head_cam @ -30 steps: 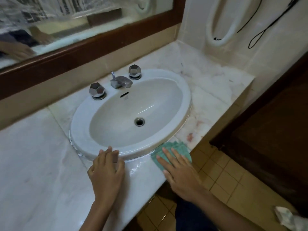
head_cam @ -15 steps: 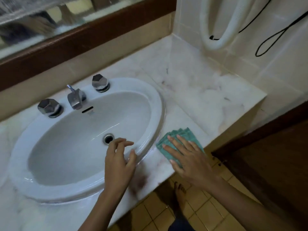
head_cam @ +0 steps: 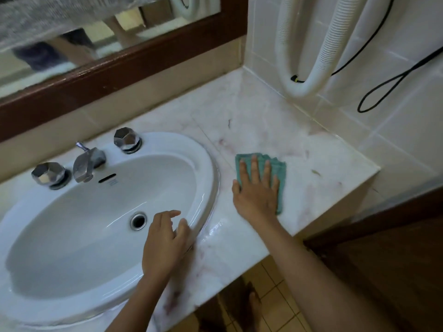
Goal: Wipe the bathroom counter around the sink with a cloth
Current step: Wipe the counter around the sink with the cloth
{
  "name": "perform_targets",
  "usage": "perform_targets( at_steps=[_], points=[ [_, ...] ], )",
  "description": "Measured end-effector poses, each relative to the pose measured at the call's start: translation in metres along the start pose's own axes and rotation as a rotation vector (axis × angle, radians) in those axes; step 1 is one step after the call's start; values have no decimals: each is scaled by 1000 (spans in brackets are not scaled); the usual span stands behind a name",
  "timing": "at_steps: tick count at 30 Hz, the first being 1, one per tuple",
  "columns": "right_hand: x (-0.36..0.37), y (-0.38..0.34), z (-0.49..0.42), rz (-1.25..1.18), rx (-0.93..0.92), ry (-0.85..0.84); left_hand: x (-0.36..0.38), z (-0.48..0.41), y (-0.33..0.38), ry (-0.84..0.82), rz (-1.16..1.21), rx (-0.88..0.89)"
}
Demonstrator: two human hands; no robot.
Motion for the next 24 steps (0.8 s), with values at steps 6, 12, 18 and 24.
perform_targets(
  at_steps=[6, 12, 18, 24],
  points=[
    [60, -4, 99, 131, -305, -27, 0, 9, -21, 27, 6, -49],
    [33, 63, 68, 135, -157, -53, -3, 4, -27, 3, 80, -46],
    [-15, 68, -24, 75, 61, -50, -10, -11, -8, 83, 167, -41],
    [8, -23, -14, 128, -328, -20, -3, -65, 50, 227, 152, -1]
  ],
)
Point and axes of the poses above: each hand's wrist, its own z-axis away from the middle knuckle, its own x-axis out of the palm, y = z × x, the point moved 8 cm from there along -z, towards the middle knuckle, and after that the axes turned 14 degrees about -y, right-handed, at the moved point
